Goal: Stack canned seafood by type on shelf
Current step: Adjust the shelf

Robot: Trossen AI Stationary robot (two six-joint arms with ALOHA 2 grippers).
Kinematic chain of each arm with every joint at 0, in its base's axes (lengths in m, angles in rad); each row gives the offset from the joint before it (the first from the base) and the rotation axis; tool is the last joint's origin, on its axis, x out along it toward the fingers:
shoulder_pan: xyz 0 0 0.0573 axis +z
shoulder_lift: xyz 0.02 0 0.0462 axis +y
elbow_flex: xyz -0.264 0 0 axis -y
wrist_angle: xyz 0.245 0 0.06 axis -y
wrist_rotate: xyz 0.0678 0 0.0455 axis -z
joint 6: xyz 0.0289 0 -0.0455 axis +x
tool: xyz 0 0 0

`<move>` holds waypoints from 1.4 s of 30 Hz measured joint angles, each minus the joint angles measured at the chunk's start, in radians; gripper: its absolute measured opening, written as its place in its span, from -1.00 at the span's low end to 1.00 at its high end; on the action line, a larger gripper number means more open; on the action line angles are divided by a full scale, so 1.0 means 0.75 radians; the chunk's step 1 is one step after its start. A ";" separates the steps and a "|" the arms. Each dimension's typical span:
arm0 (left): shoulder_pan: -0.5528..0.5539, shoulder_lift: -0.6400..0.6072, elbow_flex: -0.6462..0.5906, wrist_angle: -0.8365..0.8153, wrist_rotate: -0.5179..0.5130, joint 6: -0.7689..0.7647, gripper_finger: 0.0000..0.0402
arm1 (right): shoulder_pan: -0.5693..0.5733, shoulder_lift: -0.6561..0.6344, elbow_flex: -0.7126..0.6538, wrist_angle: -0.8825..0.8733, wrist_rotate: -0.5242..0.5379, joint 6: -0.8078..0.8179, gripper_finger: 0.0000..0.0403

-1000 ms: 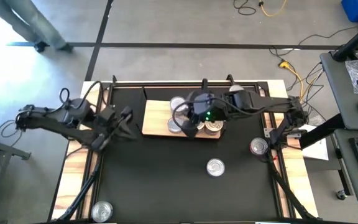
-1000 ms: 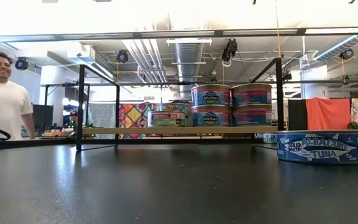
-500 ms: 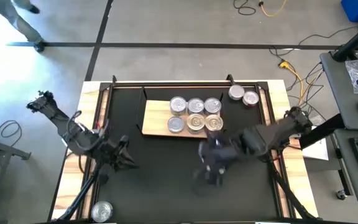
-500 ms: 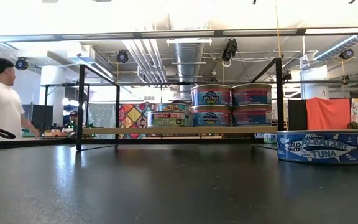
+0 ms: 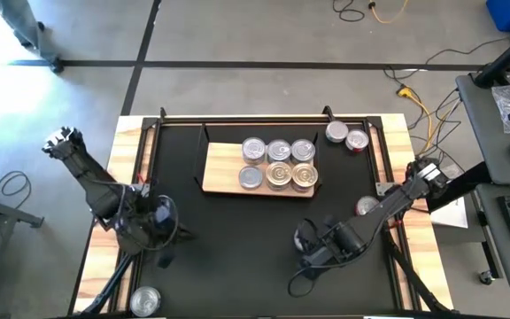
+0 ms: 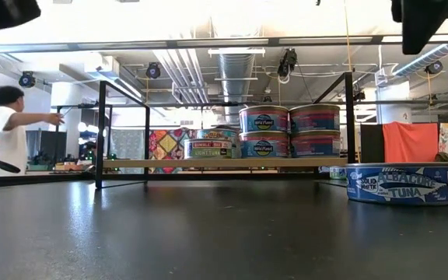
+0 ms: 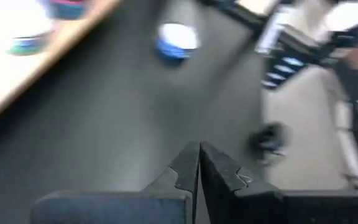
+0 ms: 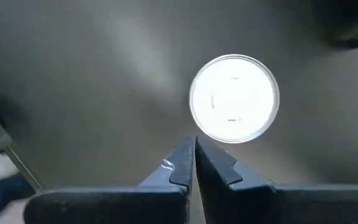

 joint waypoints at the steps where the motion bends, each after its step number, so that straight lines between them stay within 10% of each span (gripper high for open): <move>1: -0.007 -0.015 0.000 -0.086 -0.045 -0.053 -1.00 | 0.004 0.000 0.000 0.002 0.011 0.035 -0.95; 12: -0.002 -0.090 -0.001 -0.974 -0.185 -0.550 -1.00 | -0.097 -0.101 0.002 -0.143 -0.038 0.262 -0.95; 26: 0.012 -0.117 -0.055 -0.580 -0.136 -0.159 -1.00 | -0.560 -0.456 -0.257 -0.019 -0.131 0.363 -0.95; 42: 0.012 -0.121 -0.228 -0.194 -0.097 0.070 -1.00 | -0.861 -0.471 -0.264 -0.091 -0.075 0.161 -0.95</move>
